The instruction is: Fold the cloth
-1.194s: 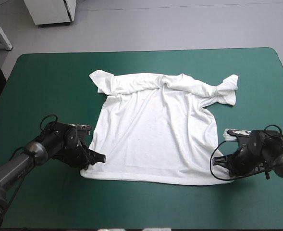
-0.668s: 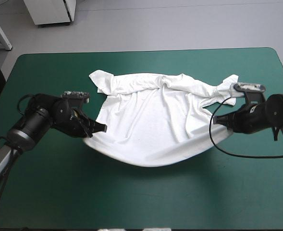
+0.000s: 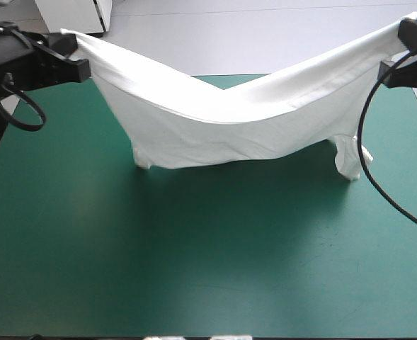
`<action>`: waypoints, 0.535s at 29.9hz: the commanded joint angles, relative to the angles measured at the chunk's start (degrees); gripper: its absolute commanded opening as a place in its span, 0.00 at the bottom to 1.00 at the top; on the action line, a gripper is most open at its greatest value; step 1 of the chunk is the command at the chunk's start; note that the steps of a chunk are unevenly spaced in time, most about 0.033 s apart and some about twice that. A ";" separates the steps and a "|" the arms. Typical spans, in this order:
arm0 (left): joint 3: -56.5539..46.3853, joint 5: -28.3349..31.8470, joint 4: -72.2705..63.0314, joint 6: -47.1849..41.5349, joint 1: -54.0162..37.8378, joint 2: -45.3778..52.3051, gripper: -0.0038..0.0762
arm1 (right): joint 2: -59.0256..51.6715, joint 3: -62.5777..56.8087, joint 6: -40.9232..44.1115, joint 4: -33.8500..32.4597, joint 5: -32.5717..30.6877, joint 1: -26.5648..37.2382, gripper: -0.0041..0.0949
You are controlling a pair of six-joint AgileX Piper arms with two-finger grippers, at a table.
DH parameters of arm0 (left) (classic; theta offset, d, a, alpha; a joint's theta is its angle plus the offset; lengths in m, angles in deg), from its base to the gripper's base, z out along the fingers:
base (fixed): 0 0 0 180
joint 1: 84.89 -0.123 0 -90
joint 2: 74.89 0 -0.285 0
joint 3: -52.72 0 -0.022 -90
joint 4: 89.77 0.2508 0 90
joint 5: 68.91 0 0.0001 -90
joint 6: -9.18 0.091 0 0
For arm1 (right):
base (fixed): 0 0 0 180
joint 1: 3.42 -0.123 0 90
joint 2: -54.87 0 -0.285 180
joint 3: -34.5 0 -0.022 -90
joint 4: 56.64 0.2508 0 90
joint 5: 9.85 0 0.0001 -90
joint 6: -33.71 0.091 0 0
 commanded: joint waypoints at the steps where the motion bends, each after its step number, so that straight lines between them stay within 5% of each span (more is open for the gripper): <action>1: 7.78 5.69 -2.39 0.69 0.34 1.54 0.04 | -0.79 6.67 -2.75 3.28 7.60 -0.04 0.03; 11: 21.81 14.23 -10.30 2.49 0.34 1.54 0.04 | 0.53 20.53 -5.61 8.27 20.72 -0.04 0.03; 16: 22.03 16.18 -9.87 3.51 0.34 1.03 0.04 | 1.99 21.48 -5.61 7.82 20.80 -0.04 0.03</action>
